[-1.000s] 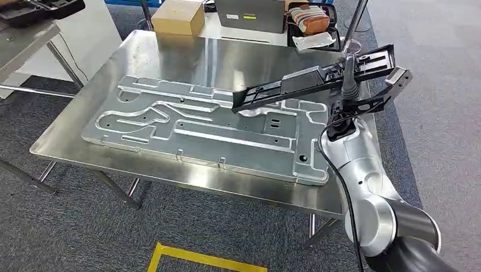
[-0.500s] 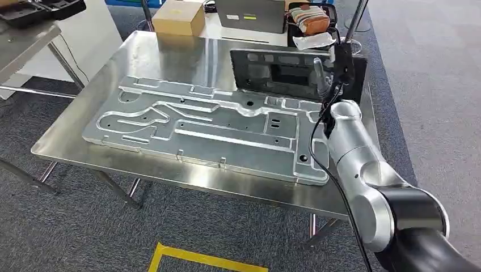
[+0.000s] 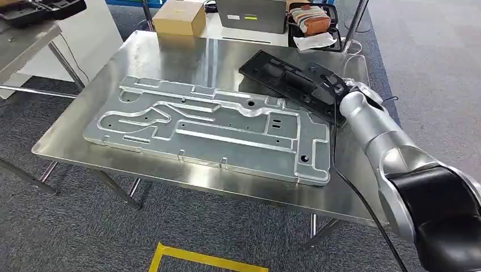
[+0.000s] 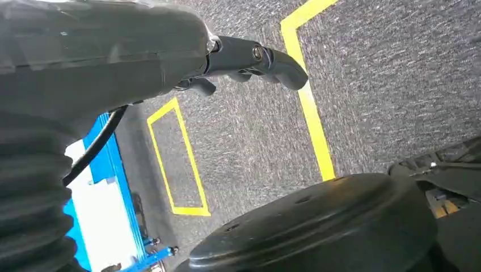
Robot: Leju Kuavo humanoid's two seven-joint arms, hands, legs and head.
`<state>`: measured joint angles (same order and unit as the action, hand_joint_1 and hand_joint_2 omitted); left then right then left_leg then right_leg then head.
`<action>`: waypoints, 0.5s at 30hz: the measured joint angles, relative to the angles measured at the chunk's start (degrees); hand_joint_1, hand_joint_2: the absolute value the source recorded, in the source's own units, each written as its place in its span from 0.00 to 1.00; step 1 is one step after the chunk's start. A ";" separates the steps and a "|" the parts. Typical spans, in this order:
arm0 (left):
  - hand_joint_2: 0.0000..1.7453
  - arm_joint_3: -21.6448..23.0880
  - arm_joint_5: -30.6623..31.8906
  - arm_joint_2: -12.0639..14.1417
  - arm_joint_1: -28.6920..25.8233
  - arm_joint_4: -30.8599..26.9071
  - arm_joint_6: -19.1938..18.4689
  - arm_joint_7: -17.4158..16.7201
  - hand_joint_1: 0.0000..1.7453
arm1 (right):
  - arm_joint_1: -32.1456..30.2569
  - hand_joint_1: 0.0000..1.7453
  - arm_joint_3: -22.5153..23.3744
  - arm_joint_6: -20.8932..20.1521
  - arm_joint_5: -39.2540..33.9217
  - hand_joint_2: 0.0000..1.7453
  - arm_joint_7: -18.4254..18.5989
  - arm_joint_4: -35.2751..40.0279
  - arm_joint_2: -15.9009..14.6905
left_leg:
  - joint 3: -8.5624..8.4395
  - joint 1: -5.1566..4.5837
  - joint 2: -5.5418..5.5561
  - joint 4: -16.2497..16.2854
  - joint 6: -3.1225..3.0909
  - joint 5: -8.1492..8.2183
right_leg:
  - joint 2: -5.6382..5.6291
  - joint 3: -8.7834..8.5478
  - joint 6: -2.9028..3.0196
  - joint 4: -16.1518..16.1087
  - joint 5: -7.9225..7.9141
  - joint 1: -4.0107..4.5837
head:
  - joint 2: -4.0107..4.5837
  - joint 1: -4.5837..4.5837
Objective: Take the parts from the cabinet and place them on the table.
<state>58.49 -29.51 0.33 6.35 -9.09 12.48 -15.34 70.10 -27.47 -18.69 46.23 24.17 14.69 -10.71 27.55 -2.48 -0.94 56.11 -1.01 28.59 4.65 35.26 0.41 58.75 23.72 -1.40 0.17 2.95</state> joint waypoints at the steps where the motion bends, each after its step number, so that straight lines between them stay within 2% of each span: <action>1: 0.00 0.11 -0.13 0.02 -0.09 0.00 -0.15 0.11 0.00 | 0.10 0.00 -0.22 0.22 -0.11 0.00 -0.48 -0.04 -0.63 | -0.01 -0.01 0.00 0.00 -0.01 0.00 | 0.00 0.00 0.00 0.00 0.00 -0.01 | 0.00 0.00; 3: 0.00 0.24 -0.24 0.07 -0.27 0.00 -0.31 0.42 0.00 | 0.18 0.00 -0.48 2.02 -0.50 0.00 -1.75 -0.09 -1.60 | -0.02 -0.02 -0.01 0.00 -0.03 0.02 | -0.01 -0.01 -0.01 0.00 0.00 -0.02 | 0.00 0.00; 7: 0.00 0.48 -1.36 0.09 -0.69 0.00 -0.26 0.63 0.00 | 0.37 0.00 0.77 15.14 -3.98 0.00 -6.52 0.15 -2.62 | -0.06 -0.08 -0.02 -0.01 -0.10 0.04 | -0.02 -0.02 -0.03 0.00 0.00 -0.07 | 0.00 0.00; 9: 0.00 0.72 -1.77 0.09 -0.81 0.00 -0.20 0.63 0.00 | 0.52 0.00 2.47 20.27 -4.67 0.00 -9.02 0.65 -2.69 | -0.10 -0.09 -0.03 -0.02 -0.10 0.04 | -0.02 -0.05 -0.08 0.00 0.02 -0.08 | 0.00 -0.02; 11: 0.00 0.83 -2.29 0.09 -0.94 0.00 -0.13 0.63 0.00 | 0.57 0.00 4.90 25.01 -7.31 0.00 -13.53 1.48 -2.69 | -0.13 -0.10 -0.03 -0.03 -0.14 0.06 | -0.02 -0.08 -0.10 0.01 0.03 -0.10 | 0.00 0.00; 15: 0.00 1.14 -3.34 0.09 -1.14 -0.04 0.07 0.59 0.00 | 0.65 0.00 12.90 32.29 -13.82 0.00 -25.47 4.44 -2.14 | -0.16 -0.13 -0.02 -0.05 -0.19 0.03 | -0.01 -0.11 -0.19 0.02 0.05 -0.14 | 0.00 -0.02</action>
<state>59.63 -32.85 0.42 5.21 -9.14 12.55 -14.75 70.75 -14.57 13.60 32.41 -1.30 19.13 -12.85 27.40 -2.61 -0.96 56.06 -1.20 28.62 4.63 35.15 0.22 58.76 23.77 -1.55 0.17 2.93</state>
